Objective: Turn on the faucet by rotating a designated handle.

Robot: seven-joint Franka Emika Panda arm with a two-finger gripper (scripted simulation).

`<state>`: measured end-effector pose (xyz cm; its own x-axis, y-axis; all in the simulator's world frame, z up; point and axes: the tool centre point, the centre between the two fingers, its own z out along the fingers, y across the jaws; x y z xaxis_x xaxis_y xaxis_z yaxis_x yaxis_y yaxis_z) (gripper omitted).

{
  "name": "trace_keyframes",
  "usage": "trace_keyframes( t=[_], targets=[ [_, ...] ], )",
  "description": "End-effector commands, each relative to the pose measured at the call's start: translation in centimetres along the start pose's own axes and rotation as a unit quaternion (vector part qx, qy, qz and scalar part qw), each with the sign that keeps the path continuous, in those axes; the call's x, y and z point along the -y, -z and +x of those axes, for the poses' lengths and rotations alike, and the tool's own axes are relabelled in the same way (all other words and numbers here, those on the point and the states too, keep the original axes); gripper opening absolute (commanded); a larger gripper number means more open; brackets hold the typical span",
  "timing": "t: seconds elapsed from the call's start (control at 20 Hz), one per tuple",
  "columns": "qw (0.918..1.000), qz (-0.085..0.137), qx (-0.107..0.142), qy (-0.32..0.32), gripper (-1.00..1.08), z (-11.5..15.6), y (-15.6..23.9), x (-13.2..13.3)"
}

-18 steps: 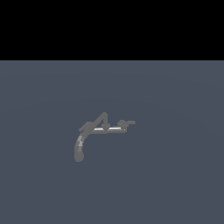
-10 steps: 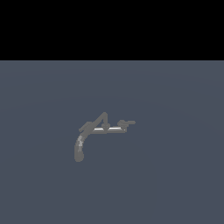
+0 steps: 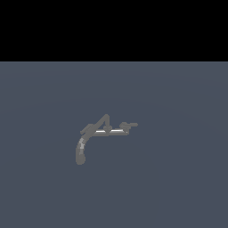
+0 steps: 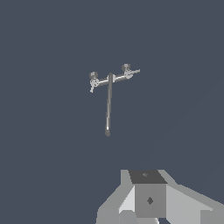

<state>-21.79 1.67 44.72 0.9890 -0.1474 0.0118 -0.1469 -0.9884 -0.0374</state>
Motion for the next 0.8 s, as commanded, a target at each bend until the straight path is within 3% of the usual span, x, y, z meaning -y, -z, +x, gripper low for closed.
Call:
trace_keyframes(
  t=[0.0, 0.35, 0.75],
  targets=[
    [0.9996, -0.001, 0.0, -0.027, -1.0, 0.9, -1.5, 0.5],
    [0.9933, -0.002, -0.001, -0.115, -1.0, 4.0, -6.6, 1.7],
    [0.9761, -0.004, -0.002, -0.217, -1.0, 8.0, -12.5, 2.3]
  ],
)
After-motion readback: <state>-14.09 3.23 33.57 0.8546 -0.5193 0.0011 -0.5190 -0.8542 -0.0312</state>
